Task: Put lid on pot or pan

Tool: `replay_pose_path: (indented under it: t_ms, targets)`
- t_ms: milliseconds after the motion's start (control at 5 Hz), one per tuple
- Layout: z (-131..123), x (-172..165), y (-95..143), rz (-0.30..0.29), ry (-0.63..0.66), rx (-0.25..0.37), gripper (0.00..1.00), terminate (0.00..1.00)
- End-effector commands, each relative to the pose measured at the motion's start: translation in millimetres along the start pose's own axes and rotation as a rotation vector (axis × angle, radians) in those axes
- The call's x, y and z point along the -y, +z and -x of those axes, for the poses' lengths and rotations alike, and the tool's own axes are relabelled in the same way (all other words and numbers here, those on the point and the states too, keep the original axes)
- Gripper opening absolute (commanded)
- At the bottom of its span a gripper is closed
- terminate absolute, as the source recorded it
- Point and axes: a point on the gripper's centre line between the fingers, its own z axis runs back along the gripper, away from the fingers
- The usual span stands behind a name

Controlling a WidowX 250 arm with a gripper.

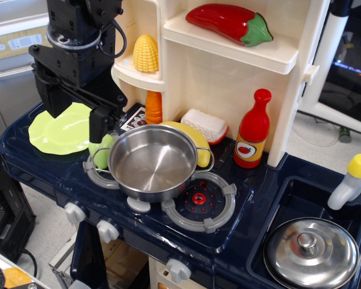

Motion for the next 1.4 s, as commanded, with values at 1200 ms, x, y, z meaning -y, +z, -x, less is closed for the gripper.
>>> replay_pose_path:
  t_ms: [1200]
  targets:
    - [-52.7, 240.4, 31.4, 0.283, 0.132, 0.167, 1.00, 0.00]
